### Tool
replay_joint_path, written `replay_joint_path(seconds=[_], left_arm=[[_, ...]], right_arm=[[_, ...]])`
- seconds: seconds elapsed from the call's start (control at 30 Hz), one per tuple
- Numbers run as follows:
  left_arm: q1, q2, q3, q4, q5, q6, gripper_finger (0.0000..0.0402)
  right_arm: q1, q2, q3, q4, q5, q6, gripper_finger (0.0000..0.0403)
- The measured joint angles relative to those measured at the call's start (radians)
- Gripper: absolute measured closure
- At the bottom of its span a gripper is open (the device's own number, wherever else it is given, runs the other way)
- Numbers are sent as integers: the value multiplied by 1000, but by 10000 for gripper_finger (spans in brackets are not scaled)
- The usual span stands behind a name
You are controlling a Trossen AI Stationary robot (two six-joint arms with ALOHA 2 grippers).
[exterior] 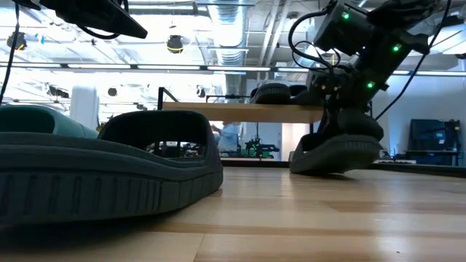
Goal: Pick and place slides into the shelf
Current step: Put the black slipper under the shelf
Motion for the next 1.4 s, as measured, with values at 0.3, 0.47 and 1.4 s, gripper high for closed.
replay_joint_path(seconds=[0.3, 0.47, 1.4], left_arm=[[0, 0, 0, 0, 0, 0, 346], [0, 0, 0, 1, 0, 0, 346], [0, 0, 0, -6, 0, 7, 346]], right_arm=[[16, -15, 0, 1, 21, 6, 317], [16, -77, 1, -3, 24, 6, 316], [340, -122, 2, -74, -134, 372, 370]])
